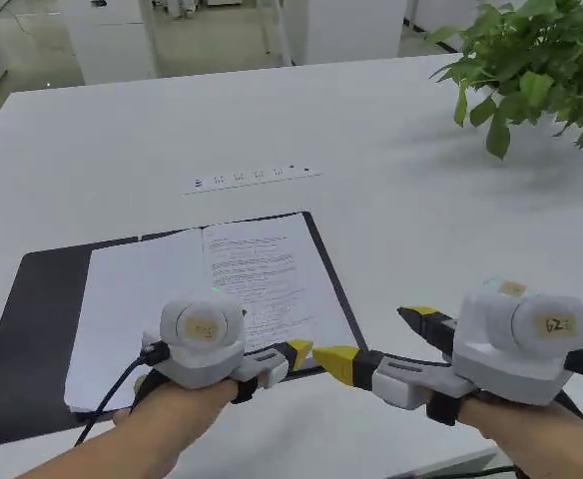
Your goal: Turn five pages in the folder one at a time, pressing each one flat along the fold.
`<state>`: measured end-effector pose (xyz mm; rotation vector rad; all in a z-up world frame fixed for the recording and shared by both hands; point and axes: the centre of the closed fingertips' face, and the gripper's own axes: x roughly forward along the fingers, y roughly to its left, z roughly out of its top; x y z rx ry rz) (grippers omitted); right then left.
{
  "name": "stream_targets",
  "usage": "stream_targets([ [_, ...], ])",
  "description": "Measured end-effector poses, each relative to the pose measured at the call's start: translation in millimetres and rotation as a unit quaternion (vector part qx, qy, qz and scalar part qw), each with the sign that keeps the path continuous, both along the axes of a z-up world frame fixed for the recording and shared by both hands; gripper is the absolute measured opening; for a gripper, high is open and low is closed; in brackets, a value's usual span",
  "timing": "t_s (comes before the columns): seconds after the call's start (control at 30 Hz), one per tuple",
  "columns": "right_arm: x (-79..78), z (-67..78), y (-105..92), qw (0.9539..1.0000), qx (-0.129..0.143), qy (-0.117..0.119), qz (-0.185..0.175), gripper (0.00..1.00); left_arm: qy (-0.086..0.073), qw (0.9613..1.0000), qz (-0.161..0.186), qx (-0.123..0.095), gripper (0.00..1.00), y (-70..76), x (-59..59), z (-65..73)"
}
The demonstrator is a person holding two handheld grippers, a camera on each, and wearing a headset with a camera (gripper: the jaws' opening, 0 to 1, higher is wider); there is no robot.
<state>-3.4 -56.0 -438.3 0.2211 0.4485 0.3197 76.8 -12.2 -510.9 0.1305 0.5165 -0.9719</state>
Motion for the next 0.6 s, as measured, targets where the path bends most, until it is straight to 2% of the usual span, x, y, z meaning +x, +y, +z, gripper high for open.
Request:
stream_targets([
  [0.17, 0.3, -4.9, -5.4, 0.9999, 0.01, 0.004, -0.006, 0.8, -0.001, 1.0, 0.003, 0.001, 0.59, -17.6, 2.1, -10.1],
  [0.27, 0.3, -7.6, -8.3, 0.9998, 0.016, 0.008, -0.011, 0.8, -0.004, 0.9999, 0.012, 0.004, 0.58, -22.3, 6.4, -15.6],
  [0.4, 1.1, -10.7, -10.7, 0.9996, 0.023, 0.011, -0.015, 0.8, -0.008, 0.9996, 0.023, 0.014, 0.57, -24.3, 12.6, -23.6],
  [0.5, 2.3, -13.6, -12.2, 0.9994, 0.026, 0.015, -0.016, 0.8, -0.005, 0.9989, 0.033, 0.034, 0.53, -20.0, 15.1, -34.0],
  [0.53, 2.7, -14.1, -12.7, 0.9994, 0.027, 0.015, -0.016, 0.8, -0.01, 0.9986, 0.034, 0.039, 0.52, -18.6, 15.6, -36.2],
  [0.57, 3.3, -14.8, -13.4, 0.9993, 0.028, 0.016, -0.017, 0.8, -0.03, 0.9978, 0.031, 0.051, 0.5, -17.0, 17.3, -35.6],
  [0.6, 3.7, -15.2, -13.7, 0.9993, 0.029, 0.016, -0.018, 0.8, -0.023, 0.9982, 0.033, 0.044, 0.49, -19.0, 15.6, -36.2],
])
